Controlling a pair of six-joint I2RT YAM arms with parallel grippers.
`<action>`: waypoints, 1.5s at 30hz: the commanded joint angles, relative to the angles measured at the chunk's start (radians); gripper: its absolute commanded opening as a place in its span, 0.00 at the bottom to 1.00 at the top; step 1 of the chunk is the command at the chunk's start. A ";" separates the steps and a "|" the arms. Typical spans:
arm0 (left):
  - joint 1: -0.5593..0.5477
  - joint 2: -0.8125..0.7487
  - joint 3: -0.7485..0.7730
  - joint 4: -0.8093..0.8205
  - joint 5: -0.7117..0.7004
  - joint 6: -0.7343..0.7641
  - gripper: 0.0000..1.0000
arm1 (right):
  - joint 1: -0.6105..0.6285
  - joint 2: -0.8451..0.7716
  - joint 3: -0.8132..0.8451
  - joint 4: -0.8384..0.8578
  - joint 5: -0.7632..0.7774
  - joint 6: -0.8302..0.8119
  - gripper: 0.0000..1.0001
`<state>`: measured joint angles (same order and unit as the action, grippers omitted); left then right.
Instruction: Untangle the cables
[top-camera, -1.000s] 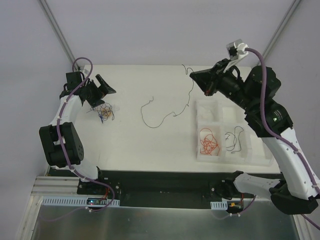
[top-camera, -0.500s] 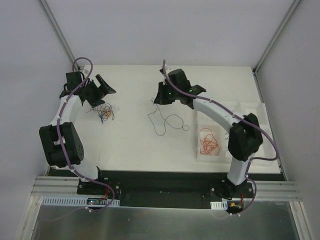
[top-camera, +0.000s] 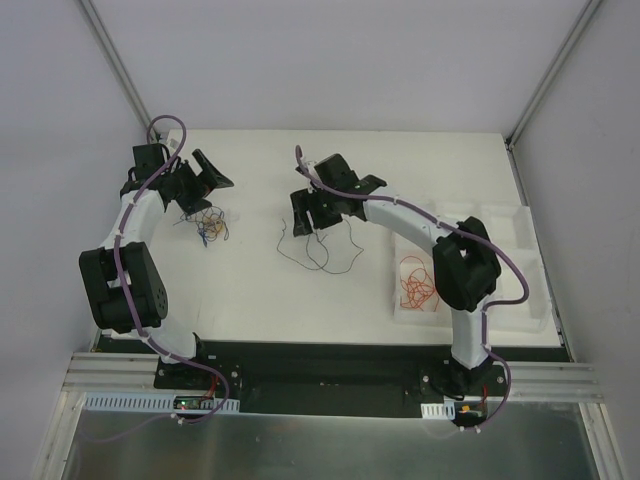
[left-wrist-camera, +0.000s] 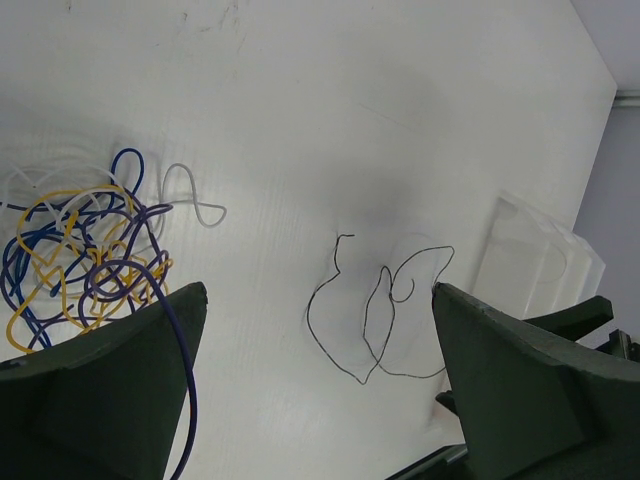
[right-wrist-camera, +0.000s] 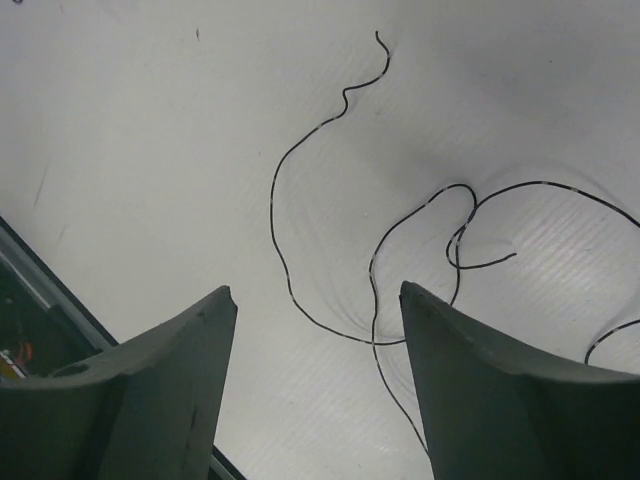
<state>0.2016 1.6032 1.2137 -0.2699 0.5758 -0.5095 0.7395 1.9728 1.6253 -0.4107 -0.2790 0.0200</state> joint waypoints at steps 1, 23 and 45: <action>-0.013 -0.003 0.001 0.021 0.032 -0.001 0.95 | 0.009 0.023 0.064 -0.101 -0.061 -0.191 0.74; -0.025 0.000 -0.002 0.028 0.041 0.003 0.96 | 0.113 0.170 0.048 -0.139 0.171 -0.491 0.84; -0.063 -0.127 -0.008 0.028 -0.033 0.061 0.95 | 0.172 -0.027 -0.091 0.033 0.409 -0.318 0.00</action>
<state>0.1665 1.5833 1.2114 -0.2676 0.5842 -0.5014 0.9260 2.1349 1.5955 -0.4187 0.0750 -0.3649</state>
